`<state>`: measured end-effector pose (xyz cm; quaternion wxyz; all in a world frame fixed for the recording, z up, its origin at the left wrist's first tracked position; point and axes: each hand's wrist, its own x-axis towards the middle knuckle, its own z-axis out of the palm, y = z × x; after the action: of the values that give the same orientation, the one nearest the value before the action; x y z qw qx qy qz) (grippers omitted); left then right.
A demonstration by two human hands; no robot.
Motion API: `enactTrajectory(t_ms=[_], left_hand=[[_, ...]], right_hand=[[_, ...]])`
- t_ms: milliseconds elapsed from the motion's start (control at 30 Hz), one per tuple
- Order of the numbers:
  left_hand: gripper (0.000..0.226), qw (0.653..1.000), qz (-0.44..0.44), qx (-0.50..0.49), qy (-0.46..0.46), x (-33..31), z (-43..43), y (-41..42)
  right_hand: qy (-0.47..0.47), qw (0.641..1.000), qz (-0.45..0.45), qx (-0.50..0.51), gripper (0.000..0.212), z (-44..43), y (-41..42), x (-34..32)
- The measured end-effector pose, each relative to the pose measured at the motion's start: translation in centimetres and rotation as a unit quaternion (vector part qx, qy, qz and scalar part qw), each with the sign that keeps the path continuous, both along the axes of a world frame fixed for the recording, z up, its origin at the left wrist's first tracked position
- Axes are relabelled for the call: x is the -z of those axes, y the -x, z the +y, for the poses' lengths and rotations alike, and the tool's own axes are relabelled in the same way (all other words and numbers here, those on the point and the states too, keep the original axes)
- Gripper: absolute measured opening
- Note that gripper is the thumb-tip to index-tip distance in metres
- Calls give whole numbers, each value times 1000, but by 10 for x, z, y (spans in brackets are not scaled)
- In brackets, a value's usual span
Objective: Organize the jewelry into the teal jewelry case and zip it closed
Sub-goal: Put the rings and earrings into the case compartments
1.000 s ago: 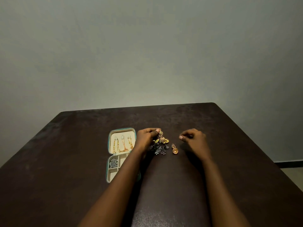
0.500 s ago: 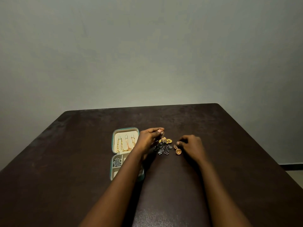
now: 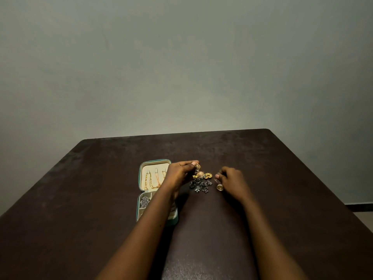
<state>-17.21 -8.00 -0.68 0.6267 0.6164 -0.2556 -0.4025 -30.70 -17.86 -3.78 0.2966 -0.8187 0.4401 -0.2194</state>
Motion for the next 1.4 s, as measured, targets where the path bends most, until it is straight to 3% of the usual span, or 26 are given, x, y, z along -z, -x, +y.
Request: enactTrajectory(t_ms=[67, 167, 333, 500, 733, 1100, 1267, 1400], left_hand=[[13, 1000, 1, 0, 3, -1, 1, 0], [14, 1000, 8, -1, 18, -2, 3, -1], [20, 995, 69, 30, 57, -9, 17, -6], [30, 984, 116, 66, 115, -21, 40, -14], [26, 986, 61, 65, 138, -30, 64, -22], [4, 980, 40, 37, 193, -22, 74, -30], [22, 987, 8, -1, 161, -24, 77, -34], [19, 992, -45, -23, 119, -21, 82, -42]], right_hand=[[-63, 992, -107, 11, 20, -2, 0, -1], [-168, 944, -283, 9, 32, 0, -1, -2], [-322, 844, -428, -15, 33, 13, -7, -17], [-452, 748, -477, -91, 33, 31, -17, -26], [-555, 668, -480, -122, 32, 61, -40, -43], [-581, 647, -484, -98, 27, 94, -69, -52], [-588, 641, -480, -115, 24, 103, -74, -55], [-591, 644, -470, -119, 23, 106, -76, -55]])
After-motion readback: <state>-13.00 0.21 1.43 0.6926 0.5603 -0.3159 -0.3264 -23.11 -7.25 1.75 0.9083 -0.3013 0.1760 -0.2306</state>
